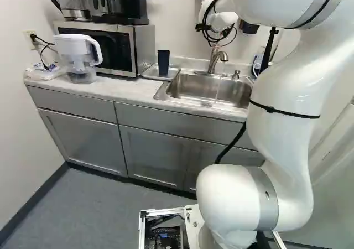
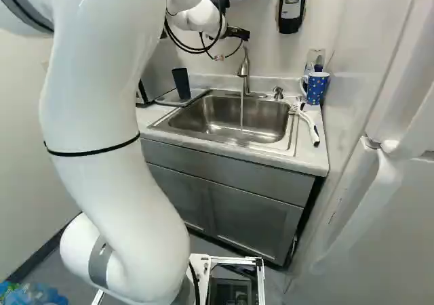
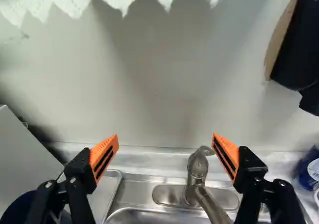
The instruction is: Rinse the cup and place it in the tray
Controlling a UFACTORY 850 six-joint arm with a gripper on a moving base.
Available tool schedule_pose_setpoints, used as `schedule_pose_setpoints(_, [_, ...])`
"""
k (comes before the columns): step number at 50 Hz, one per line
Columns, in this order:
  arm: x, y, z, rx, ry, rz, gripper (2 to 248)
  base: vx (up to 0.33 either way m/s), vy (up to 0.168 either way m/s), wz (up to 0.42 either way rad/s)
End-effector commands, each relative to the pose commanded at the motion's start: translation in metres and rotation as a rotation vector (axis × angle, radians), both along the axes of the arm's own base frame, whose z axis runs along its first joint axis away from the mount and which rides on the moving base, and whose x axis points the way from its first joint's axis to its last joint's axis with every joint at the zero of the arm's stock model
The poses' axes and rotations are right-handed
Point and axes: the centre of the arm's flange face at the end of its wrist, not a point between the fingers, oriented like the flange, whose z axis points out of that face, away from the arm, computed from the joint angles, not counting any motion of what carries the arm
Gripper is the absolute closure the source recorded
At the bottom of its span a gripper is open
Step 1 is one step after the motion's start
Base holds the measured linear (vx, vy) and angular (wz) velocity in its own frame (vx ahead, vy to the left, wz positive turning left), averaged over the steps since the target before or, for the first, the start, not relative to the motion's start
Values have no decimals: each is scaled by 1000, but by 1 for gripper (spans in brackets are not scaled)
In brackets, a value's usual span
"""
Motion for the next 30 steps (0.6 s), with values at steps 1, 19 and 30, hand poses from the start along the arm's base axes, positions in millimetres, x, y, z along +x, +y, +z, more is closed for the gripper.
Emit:
schedule_pose_setpoints(1, [0,0,0,0,2,0,3,0,0,0])
schedule_pose_setpoints(19, [8,0,-4,7,30,5,3,0,0,0])
schedule_pose_setpoints(30, [13,0,-4,7,32,7,3,0,0,0])
